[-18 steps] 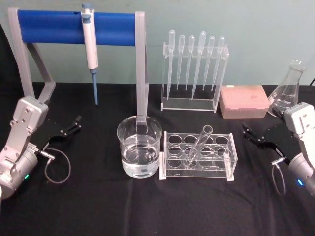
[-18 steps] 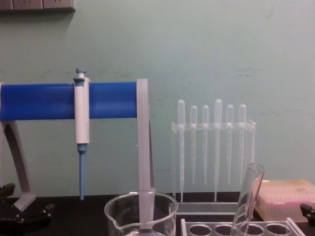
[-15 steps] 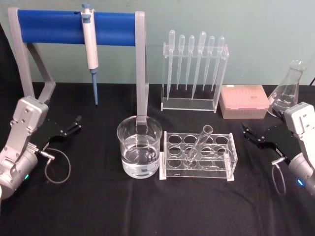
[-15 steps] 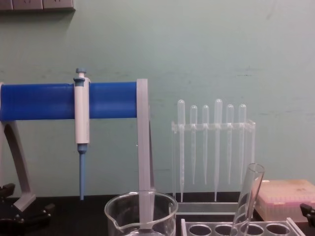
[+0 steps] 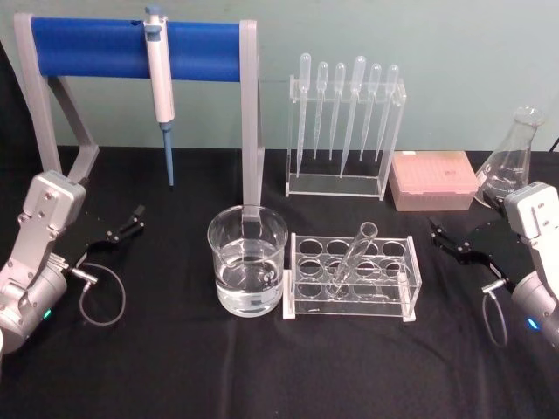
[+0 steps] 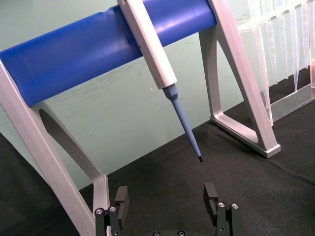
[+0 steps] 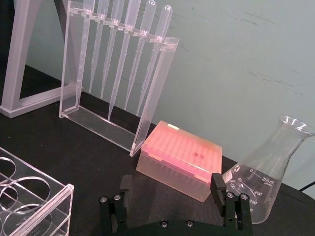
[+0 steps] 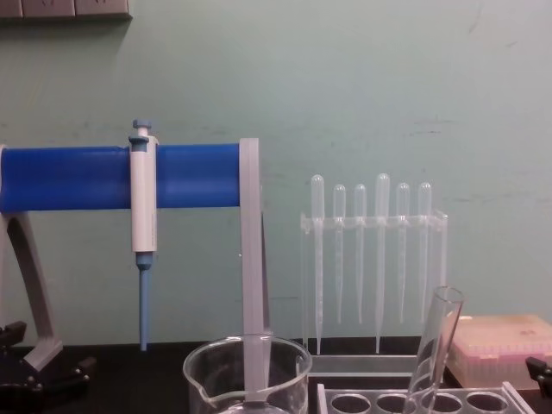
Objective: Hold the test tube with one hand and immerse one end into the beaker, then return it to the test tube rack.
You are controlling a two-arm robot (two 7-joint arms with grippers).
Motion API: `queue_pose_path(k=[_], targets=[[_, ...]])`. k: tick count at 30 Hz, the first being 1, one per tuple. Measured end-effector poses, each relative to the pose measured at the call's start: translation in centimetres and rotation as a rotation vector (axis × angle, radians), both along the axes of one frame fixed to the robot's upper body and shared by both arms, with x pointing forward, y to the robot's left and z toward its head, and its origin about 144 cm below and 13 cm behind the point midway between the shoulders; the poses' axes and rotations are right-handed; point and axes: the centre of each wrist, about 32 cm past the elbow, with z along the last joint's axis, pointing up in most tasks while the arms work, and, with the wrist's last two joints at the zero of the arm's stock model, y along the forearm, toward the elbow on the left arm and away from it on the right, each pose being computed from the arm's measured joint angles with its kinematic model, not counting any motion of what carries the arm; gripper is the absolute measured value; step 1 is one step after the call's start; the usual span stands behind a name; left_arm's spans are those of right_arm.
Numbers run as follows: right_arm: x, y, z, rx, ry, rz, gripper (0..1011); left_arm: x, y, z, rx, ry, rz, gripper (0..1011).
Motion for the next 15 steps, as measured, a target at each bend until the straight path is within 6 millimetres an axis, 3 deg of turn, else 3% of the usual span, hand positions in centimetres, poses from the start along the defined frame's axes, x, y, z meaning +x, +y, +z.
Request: queue_pose_path(k=[15], targets=[[0.0, 0.0, 0.0, 0.0, 0.0, 0.0, 1002, 0.0, 0.0, 0.0, 0.0, 0.0, 0.0, 1000]])
